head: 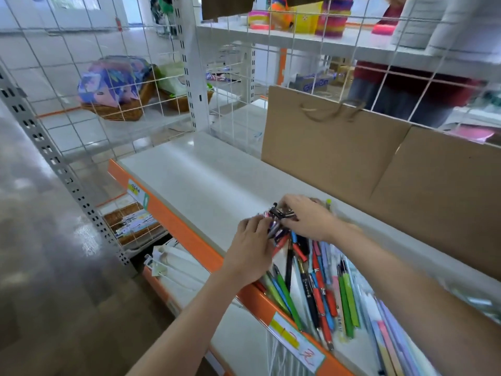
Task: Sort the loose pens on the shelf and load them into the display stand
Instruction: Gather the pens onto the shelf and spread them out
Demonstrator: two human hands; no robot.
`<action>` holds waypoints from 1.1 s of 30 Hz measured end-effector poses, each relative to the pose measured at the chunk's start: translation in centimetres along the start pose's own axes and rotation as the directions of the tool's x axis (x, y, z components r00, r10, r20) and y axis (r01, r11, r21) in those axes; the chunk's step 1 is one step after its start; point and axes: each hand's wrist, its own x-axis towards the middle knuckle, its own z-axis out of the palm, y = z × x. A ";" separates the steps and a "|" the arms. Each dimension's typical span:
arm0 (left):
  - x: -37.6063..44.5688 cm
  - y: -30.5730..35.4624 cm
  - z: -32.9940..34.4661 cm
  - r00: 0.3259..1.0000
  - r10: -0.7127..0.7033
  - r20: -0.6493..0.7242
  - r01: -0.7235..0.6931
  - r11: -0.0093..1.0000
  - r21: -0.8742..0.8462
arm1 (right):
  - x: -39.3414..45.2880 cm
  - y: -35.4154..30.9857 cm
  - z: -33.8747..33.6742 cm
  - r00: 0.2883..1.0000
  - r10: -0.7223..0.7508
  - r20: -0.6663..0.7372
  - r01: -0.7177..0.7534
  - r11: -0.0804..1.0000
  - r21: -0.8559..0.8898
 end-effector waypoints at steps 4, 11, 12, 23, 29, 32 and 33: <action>0.1 -0.3 -0.5 0.991 -0.128 -0.046 0.122 0.985 -0.125 | 0.0 3.0 -0.5 0.989 0.146 -0.010 -0.144 0.985 0.095; 3.0 0.4 1.2 0.997 -0.076 0.009 0.076 0.997 0.003 | -1.9 3.3 0.3 0.981 0.183 -0.066 -0.172 0.973 0.153; 3.1 0.7 1.4 0.999 -0.033 0.003 0.033 0.999 -0.023 | -2.3 3.3 0.3 0.981 0.178 -0.074 -0.164 0.973 0.165; 1.9 1.0 0.7 0.999 0.018 -0.046 -0.027 0.975 -0.220 | -5.8 8.0 0.3 0.920 0.378 -0.104 -0.327 0.886 0.329; 2.2 1.3 1.5 0.999 -0.021 -0.026 0.015 0.977 -0.214 | -9.2 6.6 1.0 0.937 0.321 -0.140 -0.268 0.914 0.304; 3.0 2.6 1.9 1.000 0.016 0.022 -0.011 0.974 -0.226 | -11.1 5.9 0.8 0.937 0.316 -0.149 -0.280 0.935 0.218; 3.1 3.1 1.9 0.999 0.027 0.034 -0.018 0.972 -0.236 | -11.4 5.7 0.6 0.933 0.319 -0.165 -0.290 0.940 0.179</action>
